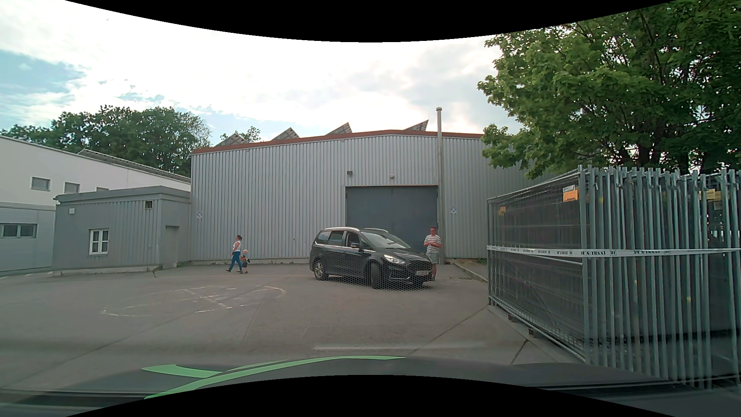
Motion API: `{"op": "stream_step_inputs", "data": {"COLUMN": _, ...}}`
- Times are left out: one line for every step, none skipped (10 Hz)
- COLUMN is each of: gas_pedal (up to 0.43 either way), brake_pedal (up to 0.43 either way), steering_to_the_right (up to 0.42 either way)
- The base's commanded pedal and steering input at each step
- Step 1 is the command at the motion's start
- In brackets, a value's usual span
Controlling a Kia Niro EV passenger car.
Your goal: Follow the waypoints while adhering to traffic rules and regulations
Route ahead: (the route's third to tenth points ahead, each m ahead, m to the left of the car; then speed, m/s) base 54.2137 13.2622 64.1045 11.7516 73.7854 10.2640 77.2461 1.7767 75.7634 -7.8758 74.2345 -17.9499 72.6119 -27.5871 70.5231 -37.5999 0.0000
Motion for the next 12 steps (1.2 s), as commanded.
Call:
{"op": "stream_step_inputs", "data": {"gas_pedal": 0.000, "brake_pedal": 0.287, "steering_to_the_right": -0.027}}
{"op": "stream_step_inputs", "data": {"gas_pedal": 0.000, "brake_pedal": 0.287, "steering_to_the_right": -0.027}}
{"op": "stream_step_inputs", "data": {"gas_pedal": 0.000, "brake_pedal": 0.287, "steering_to_the_right": -0.027}}
{"op": "stream_step_inputs", "data": {"gas_pedal": 0.000, "brake_pedal": 0.287, "steering_to_the_right": -0.027}}
{"op": "stream_step_inputs", "data": {"gas_pedal": 0.000, "brake_pedal": 0.287, "steering_to_the_right": -0.027}}
{"op": "stream_step_inputs", "data": {"gas_pedal": 0.000, "brake_pedal": 0.287, "steering_to_the_right": -0.027}}
{"op": "stream_step_inputs", "data": {"gas_pedal": 0.000, "brake_pedal": 0.287, "steering_to_the_right": -0.027}}
{"op": "stream_step_inputs", "data": {"gas_pedal": 0.000, "brake_pedal": 0.287, "steering_to_the_right": -0.027}}
{"op": "stream_step_inputs", "data": {"gas_pedal": 0.000, "brake_pedal": 0.287, "steering_to_the_right": -0.027}}
{"op": "stream_step_inputs", "data": {"gas_pedal": 0.000, "brake_pedal": 0.287, "steering_to_the_right": -0.027}}
{"op": "stream_step_inputs", "data": {"gas_pedal": 0.000, "brake_pedal": 0.287, "steering_to_the_right": -0.027}}
{"op": "stream_step_inputs", "data": {"gas_pedal": 0.000, "brake_pedal": 0.287, "steering_to_the_right": -0.027}}
